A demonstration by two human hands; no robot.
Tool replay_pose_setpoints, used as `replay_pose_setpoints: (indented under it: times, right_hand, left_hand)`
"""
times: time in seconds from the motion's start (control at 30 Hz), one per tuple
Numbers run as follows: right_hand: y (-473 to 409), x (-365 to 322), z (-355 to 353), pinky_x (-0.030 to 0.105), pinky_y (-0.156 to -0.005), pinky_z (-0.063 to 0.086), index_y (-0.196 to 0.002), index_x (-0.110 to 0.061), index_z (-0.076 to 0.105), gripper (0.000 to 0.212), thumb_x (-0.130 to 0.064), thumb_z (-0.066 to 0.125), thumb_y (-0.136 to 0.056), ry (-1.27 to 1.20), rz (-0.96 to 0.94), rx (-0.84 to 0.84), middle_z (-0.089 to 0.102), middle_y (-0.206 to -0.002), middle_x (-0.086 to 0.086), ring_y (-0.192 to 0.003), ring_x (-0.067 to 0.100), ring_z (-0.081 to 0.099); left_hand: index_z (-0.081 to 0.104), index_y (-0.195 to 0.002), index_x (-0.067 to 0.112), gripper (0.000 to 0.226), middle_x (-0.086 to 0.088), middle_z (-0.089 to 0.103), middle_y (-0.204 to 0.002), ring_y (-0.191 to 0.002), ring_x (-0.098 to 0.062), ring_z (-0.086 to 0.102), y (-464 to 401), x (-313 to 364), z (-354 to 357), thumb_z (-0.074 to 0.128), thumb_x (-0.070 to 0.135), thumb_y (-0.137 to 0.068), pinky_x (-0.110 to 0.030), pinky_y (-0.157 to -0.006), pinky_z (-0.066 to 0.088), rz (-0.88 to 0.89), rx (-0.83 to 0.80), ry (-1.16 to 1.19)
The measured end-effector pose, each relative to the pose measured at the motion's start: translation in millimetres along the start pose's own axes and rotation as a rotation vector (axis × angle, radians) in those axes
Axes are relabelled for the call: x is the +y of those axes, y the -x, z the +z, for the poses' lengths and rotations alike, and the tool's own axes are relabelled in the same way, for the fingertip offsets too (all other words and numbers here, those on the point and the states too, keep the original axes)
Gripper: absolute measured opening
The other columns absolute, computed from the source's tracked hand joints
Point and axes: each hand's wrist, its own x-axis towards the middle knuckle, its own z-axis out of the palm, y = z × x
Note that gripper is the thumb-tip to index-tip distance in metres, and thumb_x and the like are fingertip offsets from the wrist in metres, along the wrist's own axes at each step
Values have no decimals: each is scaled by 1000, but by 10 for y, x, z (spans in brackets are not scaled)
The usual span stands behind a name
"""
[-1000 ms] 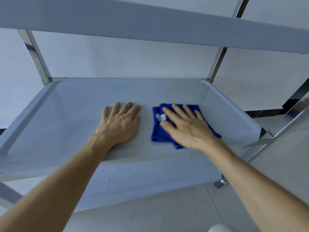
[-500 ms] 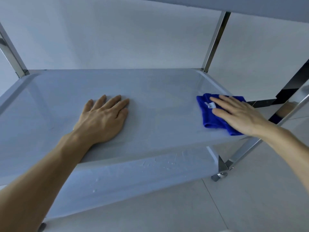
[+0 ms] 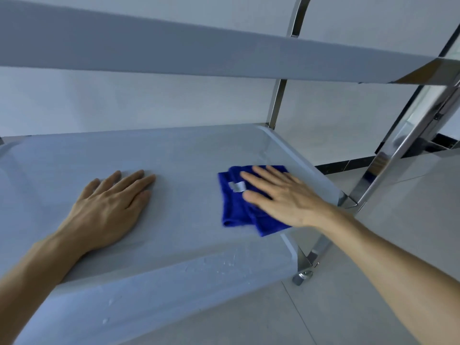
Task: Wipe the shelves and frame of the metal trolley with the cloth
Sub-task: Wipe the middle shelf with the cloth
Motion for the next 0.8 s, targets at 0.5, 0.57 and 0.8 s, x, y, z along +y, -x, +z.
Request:
replay_pose_setpoints:
  times: [0.5,0.57,0.8]
  right_hand:
    - [-1032,-500,21,53,-122,-1,-157,-44,7,77,-78,12,-89,35,22,43,-1,-169,-12,-155,26,-2]
    - [-922,-669,49,51,-124,-3,-157,-45,5,73,-78,12,-92,34,-65,34,-3,-168,-13,-155,23,-6]
    - [-462,-207,40,34,-123,-7,-155,-50,-2,81,-81,-1,-79,1,-70,25,-8,-165,-22,-153,7,-10]
  left_hand:
    - [50,-135,44,58,15,54,-142,-123,-23,57,-145,75,-142,14,56,-91,-40,-100,41,44,113,-110]
    - [45,-132,46,40,17,54,-138,-115,-22,58,-410,90,-240,29,51,-95,-41,-97,39,24,82,-161]
    - [28,-147,46,55,7,27,-159,-147,-21,22,-618,71,117,12,51,-95,-53,-116,18,-77,72,3]
